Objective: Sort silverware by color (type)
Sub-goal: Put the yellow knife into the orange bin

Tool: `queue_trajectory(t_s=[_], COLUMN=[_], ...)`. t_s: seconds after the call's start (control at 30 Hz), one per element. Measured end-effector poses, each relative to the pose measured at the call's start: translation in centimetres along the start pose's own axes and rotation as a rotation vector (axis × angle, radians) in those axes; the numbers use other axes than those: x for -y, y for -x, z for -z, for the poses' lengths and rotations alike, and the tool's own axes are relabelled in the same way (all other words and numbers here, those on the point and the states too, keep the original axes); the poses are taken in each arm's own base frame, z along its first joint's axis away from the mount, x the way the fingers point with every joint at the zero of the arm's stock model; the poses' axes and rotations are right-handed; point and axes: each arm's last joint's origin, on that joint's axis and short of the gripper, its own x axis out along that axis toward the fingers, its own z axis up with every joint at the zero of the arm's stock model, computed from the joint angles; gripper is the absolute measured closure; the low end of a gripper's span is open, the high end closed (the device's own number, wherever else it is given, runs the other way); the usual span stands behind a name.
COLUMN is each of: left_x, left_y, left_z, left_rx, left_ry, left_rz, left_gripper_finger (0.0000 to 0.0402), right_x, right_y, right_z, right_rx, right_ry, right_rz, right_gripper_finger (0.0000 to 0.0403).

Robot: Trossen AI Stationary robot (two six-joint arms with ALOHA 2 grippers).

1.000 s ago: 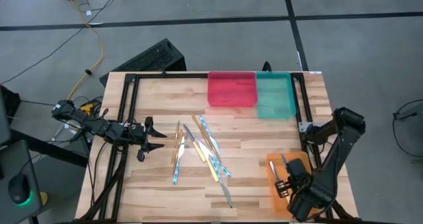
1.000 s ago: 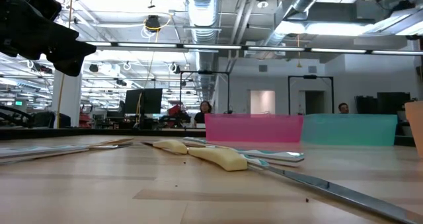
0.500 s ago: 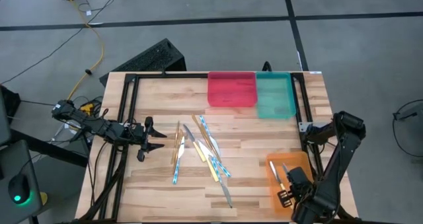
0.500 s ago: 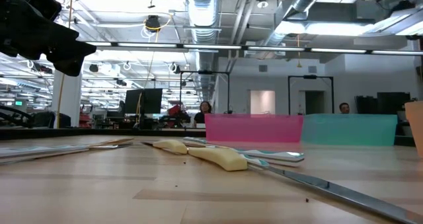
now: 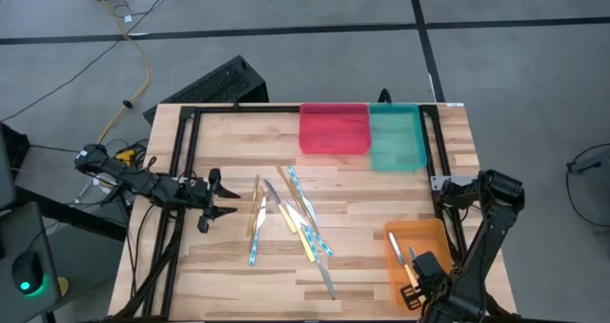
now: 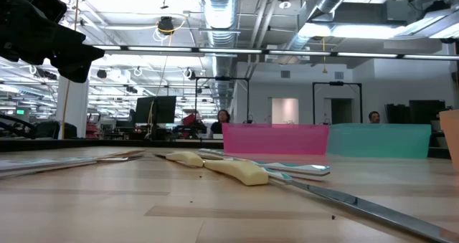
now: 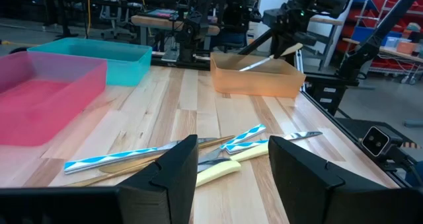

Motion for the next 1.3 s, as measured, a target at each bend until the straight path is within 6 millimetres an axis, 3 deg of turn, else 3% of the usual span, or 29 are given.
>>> queue_trajectory(t_s=[0.7, 1.0, 1.3], left_x=[0.0, 0.0, 0.0], left_y=[0.0, 0.0, 0.0], left_z=[0.0, 0.0, 0.0], left_rx=[0.000, 0.000, 0.000], left_ry=[0.000, 0.000, 0.000], left_rz=[0.000, 0.000, 0.000], left_gripper_finger=[0.0233, 0.0233, 0.0233], right_x=[0.0, -0.5, -0.4], right_y=[0.0, 0.1, 0.0], right_z=[-0.1, -1.7, -1.9], right_rx=[0.010, 0.087, 0.134], right_ry=[-0.009, -0.052, -0.037], right_rz=[0.001, 0.017, 0.027], right_gripper_finger=[0.0360, 0.0360, 0.0360])
